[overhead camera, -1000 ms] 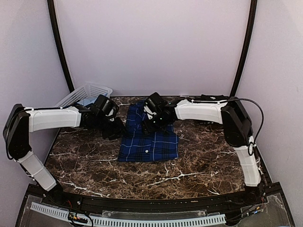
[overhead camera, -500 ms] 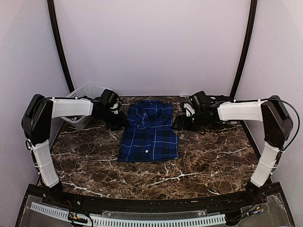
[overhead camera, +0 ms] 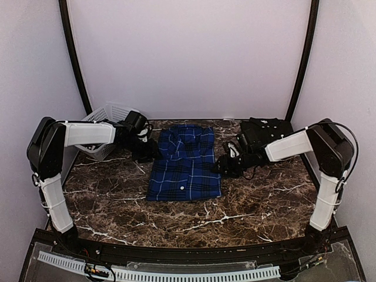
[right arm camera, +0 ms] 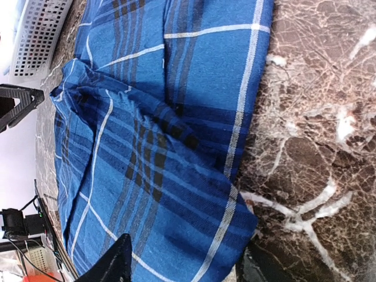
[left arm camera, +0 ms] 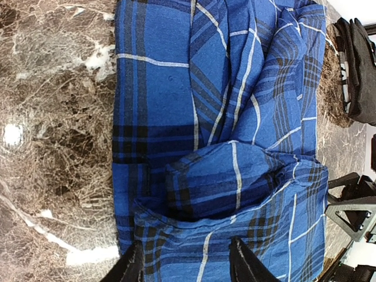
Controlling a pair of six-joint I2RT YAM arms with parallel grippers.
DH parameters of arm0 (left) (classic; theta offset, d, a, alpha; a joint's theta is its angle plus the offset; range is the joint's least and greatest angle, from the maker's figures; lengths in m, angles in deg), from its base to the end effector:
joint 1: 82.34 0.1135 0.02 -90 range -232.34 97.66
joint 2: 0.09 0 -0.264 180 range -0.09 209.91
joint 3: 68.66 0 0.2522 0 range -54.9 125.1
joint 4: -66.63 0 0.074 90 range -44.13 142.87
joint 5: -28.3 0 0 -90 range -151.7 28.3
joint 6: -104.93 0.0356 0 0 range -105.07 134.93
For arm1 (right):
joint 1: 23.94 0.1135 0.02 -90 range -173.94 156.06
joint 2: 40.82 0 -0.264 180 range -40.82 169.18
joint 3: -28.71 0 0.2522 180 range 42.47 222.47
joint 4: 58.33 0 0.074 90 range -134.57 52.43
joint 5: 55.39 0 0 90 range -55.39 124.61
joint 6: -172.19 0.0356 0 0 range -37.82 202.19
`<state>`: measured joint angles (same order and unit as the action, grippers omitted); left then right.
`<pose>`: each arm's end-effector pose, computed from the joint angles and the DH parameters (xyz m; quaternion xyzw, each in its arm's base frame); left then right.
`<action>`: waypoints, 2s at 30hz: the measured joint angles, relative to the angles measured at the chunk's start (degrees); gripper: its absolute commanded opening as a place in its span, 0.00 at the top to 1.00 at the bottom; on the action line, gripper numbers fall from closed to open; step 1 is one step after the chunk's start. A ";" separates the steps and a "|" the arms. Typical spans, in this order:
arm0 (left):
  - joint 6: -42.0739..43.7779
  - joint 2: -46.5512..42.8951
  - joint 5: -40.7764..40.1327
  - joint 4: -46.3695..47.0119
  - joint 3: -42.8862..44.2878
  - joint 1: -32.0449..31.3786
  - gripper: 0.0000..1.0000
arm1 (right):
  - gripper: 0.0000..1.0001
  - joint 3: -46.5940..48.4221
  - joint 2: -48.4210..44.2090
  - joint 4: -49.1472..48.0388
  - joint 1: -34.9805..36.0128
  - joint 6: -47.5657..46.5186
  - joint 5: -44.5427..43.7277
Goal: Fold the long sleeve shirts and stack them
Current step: Adjust the 2/3-rectangle-folded shirt at the center of the board.
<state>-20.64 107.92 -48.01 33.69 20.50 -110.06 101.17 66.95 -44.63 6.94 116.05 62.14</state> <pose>0.3568 -0.1970 0.1978 -0.0253 0.9387 -0.2664 0.2176 0.3139 0.2069 0.1394 -0.0596 0.9117 0.3703 0.1679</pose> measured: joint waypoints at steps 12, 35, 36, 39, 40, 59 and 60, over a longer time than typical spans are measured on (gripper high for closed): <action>-0.87 -2.62 2.56 0.24 -0.70 -0.83 0.51 | 0.75 1.33 1.46 -2.62 -0.57 1.01 -0.09; -9.75 10.14 12.00 14.45 2.91 -21.70 0.61 | 1.00 12.98 12.24 -3.80 -0.61 -3.34 0.90; -9.94 11.04 11.98 14.43 2.91 -21.90 0.61 | 0.99 12.98 12.24 -3.61 -0.61 -3.37 0.66; -10.40 12.74 11.82 14.51 2.91 -22.01 0.62 | 0.95 13.64 12.24 -2.49 -0.59 -3.69 -0.48; -10.62 12.76 11.85 14.67 2.91 -22.01 0.62 | 0.88 13.90 12.24 -2.14 -0.59 -3.85 -0.79; -12.50 2.12 5.64 14.45 2.05 -20.74 0.60 | 0.54 9.77 -7.04 9.51 2.03 -9.14 -9.84; -12.74 0.68 5.14 14.73 1.55 -20.00 0.60 | 0.53 8.83 -7.80 9.51 3.02 -9.09 -9.31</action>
<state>-33.38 108.60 -42.88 48.42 22.05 -130.06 110.00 59.14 -35.12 9.95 106.96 52.83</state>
